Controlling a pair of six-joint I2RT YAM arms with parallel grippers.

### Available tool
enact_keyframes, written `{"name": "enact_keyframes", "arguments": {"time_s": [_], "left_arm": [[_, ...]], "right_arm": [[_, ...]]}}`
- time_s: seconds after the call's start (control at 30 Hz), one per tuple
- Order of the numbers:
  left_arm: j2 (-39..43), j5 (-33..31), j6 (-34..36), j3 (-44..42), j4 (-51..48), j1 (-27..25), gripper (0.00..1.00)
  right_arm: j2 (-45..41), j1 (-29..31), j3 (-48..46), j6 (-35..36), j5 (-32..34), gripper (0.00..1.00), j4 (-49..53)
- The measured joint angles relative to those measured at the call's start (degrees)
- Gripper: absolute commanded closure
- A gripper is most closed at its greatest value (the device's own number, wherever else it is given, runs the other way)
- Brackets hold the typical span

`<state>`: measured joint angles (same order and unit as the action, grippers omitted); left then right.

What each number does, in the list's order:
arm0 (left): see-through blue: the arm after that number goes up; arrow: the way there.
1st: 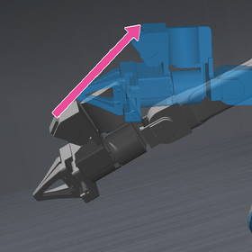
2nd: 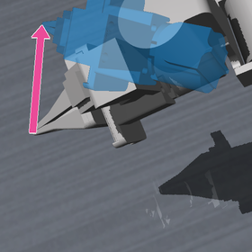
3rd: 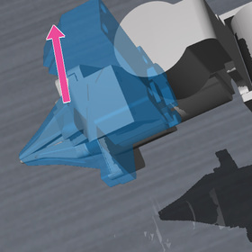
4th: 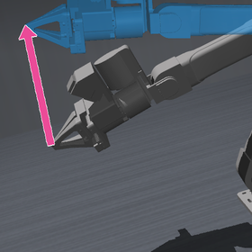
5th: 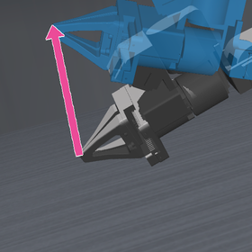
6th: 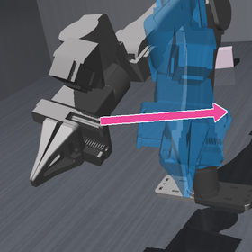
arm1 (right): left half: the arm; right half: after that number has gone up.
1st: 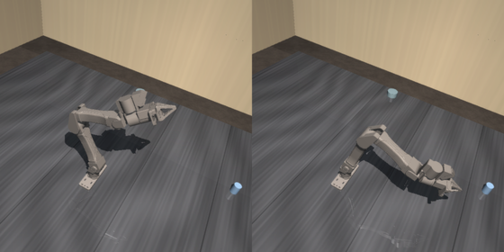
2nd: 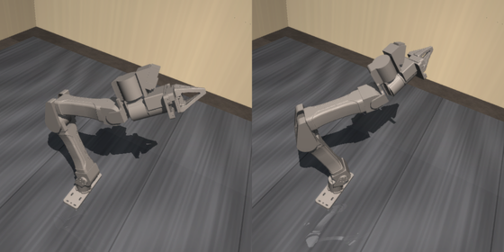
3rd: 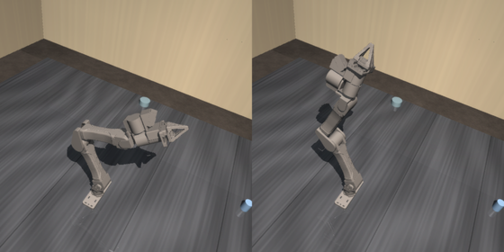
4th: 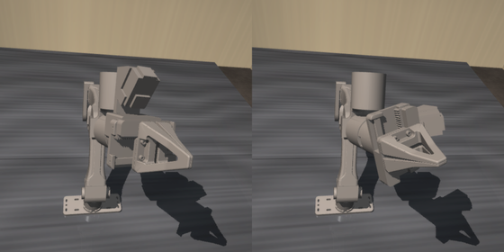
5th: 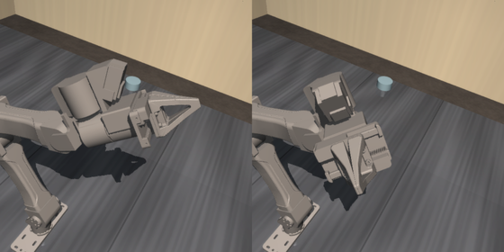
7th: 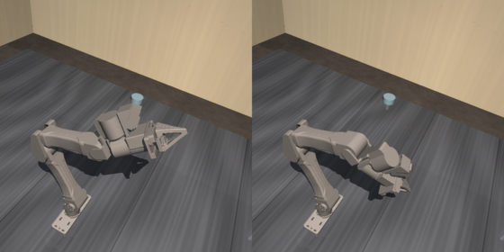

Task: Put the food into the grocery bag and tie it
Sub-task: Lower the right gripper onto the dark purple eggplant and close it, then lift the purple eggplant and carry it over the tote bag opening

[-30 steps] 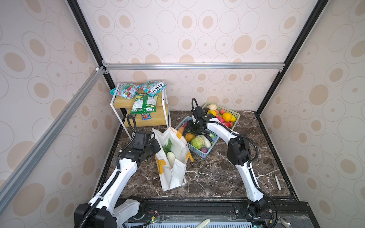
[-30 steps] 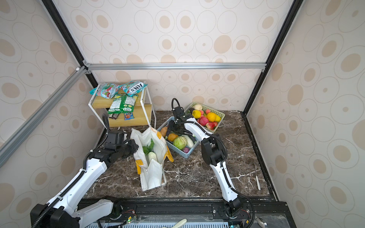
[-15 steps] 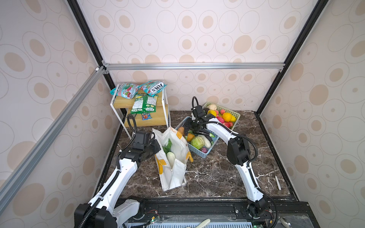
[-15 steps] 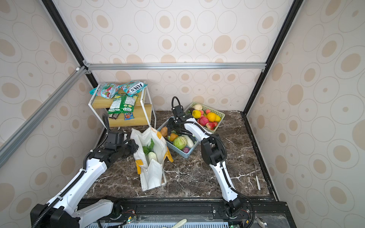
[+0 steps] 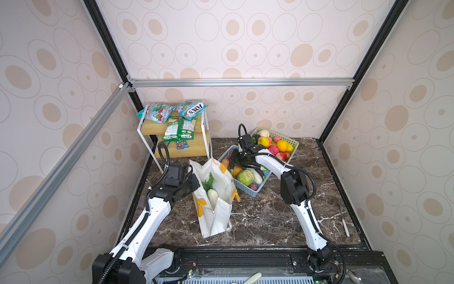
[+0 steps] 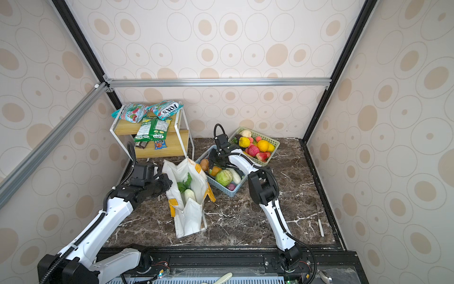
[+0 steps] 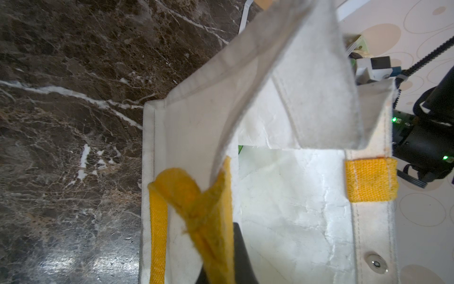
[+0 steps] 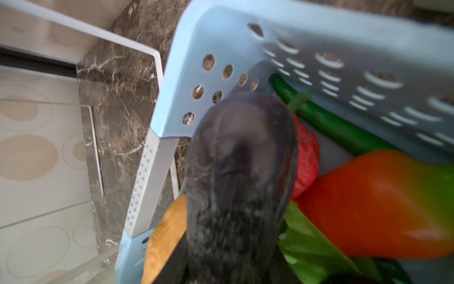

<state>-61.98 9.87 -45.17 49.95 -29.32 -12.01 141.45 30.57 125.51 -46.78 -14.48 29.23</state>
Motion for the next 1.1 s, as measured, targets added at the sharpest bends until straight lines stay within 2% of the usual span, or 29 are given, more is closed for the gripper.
{"name": "enact_keyframes", "arguments": {"time_s": [0.37,0.73,1.1], "left_arm": [[0.76,0.04,-0.02,-0.13,0.13,0.00,1.00],[1.84,0.44,-0.09,-1.53,1.68,0.00,1.00],[1.84,1.75,-0.04,-1.70,2.38,0.00,1.00]], "right_arm": [[-3.76,0.00,-4.24,3.43,0.59,0.68,-0.37],[-14.86,0.00,-10.19,8.00,0.09,0.69,-0.55],[-24.63,0.46,-15.76,12.39,-4.55,0.70,-0.63]]}}
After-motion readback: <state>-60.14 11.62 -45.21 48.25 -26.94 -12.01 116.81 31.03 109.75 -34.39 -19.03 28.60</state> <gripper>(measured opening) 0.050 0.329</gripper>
